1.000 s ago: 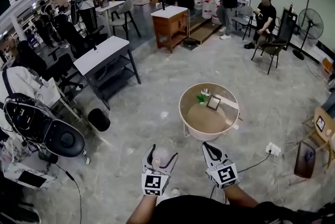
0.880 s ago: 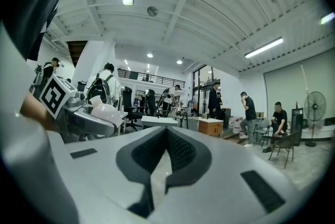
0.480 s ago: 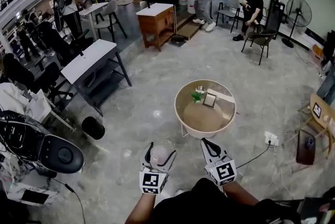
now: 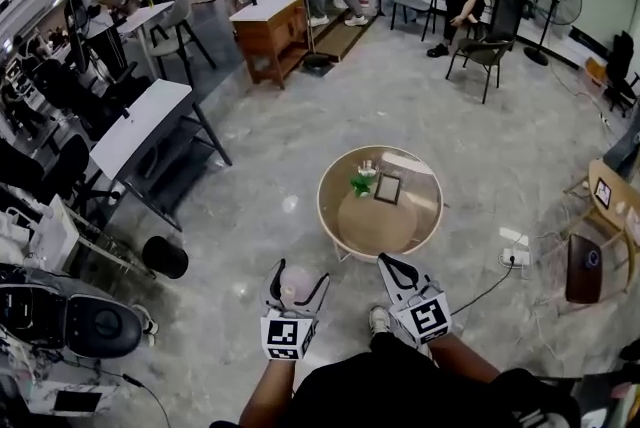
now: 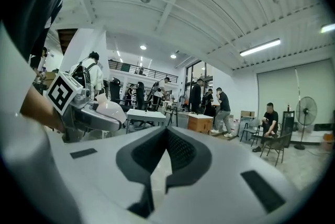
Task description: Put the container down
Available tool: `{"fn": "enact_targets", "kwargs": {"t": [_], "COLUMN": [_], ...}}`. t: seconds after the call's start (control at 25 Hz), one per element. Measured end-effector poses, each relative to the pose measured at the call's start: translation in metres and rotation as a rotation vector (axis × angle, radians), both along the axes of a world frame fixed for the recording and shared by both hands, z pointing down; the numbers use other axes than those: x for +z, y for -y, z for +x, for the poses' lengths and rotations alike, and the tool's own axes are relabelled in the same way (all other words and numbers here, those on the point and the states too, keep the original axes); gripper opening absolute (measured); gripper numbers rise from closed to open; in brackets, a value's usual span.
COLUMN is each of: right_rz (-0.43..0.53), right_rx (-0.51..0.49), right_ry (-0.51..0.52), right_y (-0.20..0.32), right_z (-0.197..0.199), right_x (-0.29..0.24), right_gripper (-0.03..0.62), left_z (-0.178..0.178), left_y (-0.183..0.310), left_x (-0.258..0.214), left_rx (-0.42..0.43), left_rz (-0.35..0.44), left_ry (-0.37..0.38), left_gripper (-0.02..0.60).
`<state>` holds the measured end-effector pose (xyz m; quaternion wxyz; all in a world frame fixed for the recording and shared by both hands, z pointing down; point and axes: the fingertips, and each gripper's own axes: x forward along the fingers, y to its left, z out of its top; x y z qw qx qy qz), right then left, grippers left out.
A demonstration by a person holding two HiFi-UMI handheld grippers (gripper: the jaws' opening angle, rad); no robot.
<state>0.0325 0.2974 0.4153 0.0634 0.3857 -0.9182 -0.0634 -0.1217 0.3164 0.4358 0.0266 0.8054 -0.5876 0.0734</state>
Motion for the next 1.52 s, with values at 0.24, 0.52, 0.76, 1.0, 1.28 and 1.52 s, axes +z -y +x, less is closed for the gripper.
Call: {"fn": "enact_targets", "kwargs": {"t": [0.24, 0.52, 0.76, 1.0, 1.28, 1.52], "right_rz": [-0.015, 0.005, -0.013, -0.049, -0.111, -0.136], "right_rx": [-0.038, -0.117, -0.174, -0.177, -0.158, -0.105], "right_ry": [-0.023, -0.010, -0.019, -0.016, -0.030, -0.040], "right_y": [0.073, 0.149, 0.195, 0.236, 0.292, 0.343], "right_z": [0.009, 0.012, 0.012, 0.008, -0.027, -0.060], "right_x": [-0.001, -0.001, 0.016, 0.035, 0.041, 0.045], "right_gripper": [0.000, 0.000, 0.000, 0.000, 0.000, 0.000], "left_z": [0.009, 0.018, 0.020, 0.015, -0.008, -0.025], "left_y": [0.069, 0.141, 0.187, 0.234, 0.304, 0.369], "left_x": [0.010, 0.007, 0.020, 0.029, 0.042, 0.048], "left_rx": [-0.025, -0.067, -0.121, -0.125, -0.060, 0.032], "left_rz": [-0.051, -0.035, -0.070, -0.079, -0.098, -0.113], "left_ry": [0.013, 0.028, 0.030, 0.038, 0.053, 0.051], "left_gripper": [0.402, 0.402, 0.402, 0.402, 0.402, 0.402]}}
